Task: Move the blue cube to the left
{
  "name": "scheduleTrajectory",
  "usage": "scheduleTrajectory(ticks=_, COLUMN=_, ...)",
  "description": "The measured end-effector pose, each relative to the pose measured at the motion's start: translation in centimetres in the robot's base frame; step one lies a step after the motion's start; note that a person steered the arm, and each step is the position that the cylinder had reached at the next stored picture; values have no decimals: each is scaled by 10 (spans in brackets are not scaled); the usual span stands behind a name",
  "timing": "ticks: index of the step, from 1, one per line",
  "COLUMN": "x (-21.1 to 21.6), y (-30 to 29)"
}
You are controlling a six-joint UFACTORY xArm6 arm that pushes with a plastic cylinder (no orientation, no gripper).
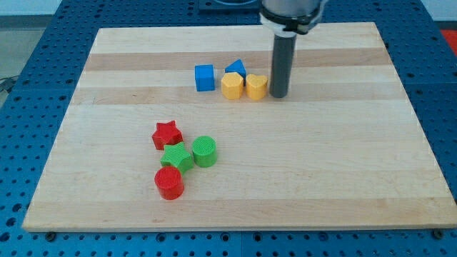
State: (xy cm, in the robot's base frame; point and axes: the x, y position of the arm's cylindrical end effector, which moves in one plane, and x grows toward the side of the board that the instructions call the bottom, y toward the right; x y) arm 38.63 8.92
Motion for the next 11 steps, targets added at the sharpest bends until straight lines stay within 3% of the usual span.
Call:
scheduleTrajectory(ticks=1, x=-16, y=47)
scheduleTrajectory(ticks=2, x=-31, y=49)
scheduleTrajectory(ticks=11, x=-29, y=-162)
